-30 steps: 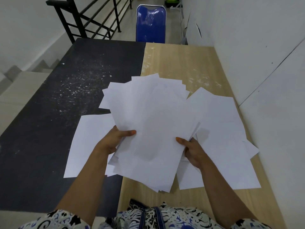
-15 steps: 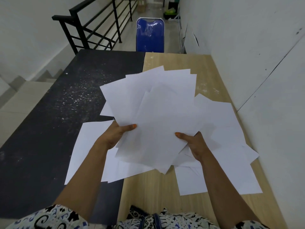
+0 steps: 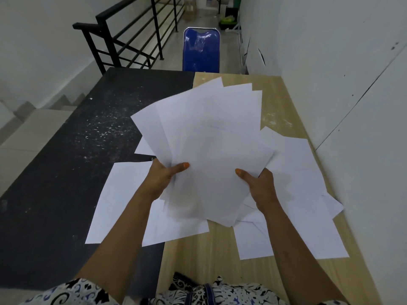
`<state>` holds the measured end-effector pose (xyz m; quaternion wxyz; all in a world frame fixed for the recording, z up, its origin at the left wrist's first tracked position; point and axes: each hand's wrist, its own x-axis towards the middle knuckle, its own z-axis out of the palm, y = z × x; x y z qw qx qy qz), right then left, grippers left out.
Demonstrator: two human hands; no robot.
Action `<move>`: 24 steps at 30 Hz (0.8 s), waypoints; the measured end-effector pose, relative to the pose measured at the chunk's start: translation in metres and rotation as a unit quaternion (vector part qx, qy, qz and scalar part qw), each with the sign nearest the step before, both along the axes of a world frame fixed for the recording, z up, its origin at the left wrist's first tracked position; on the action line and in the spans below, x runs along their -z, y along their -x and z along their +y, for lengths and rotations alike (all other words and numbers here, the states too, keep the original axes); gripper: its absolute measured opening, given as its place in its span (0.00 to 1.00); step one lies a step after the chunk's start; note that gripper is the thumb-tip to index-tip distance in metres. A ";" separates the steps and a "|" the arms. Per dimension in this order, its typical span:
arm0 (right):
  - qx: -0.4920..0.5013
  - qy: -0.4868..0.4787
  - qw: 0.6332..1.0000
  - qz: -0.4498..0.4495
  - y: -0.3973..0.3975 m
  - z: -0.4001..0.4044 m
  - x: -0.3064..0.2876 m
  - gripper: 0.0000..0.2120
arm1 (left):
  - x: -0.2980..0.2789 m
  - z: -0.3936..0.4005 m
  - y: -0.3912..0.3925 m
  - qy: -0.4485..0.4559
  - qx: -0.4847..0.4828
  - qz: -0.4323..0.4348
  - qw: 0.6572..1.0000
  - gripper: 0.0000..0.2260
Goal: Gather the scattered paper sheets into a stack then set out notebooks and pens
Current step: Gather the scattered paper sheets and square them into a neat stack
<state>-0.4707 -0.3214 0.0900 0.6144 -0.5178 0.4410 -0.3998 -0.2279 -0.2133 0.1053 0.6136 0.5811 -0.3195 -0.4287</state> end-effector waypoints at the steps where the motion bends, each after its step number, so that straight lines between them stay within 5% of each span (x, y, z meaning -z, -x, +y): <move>1: 0.000 0.007 1.000 -0.002 0.000 -0.001 -0.003 0.11 | -0.002 0.000 0.000 0.009 0.000 0.004 1.000 0.22; 8: -0.013 0.028 1.000 0.005 -0.005 0.002 -0.008 0.08 | -0.005 -0.003 0.007 0.030 -0.004 0.012 0.999 0.19; 12: -0.026 0.039 0.999 -0.005 -0.004 0.004 -0.011 0.16 | -0.003 0.000 0.005 0.025 0.002 0.006 1.000 0.22; 18: -0.010 0.032 0.999 0.009 -0.008 0.005 -0.010 0.14 | -0.003 0.001 0.008 0.006 -0.008 -0.024 1.000 0.26; 24: 0.001 0.047 0.999 0.014 -0.012 0.003 -0.007 0.26 | 0.000 -0.001 0.008 -0.015 -0.014 -0.047 0.999 0.20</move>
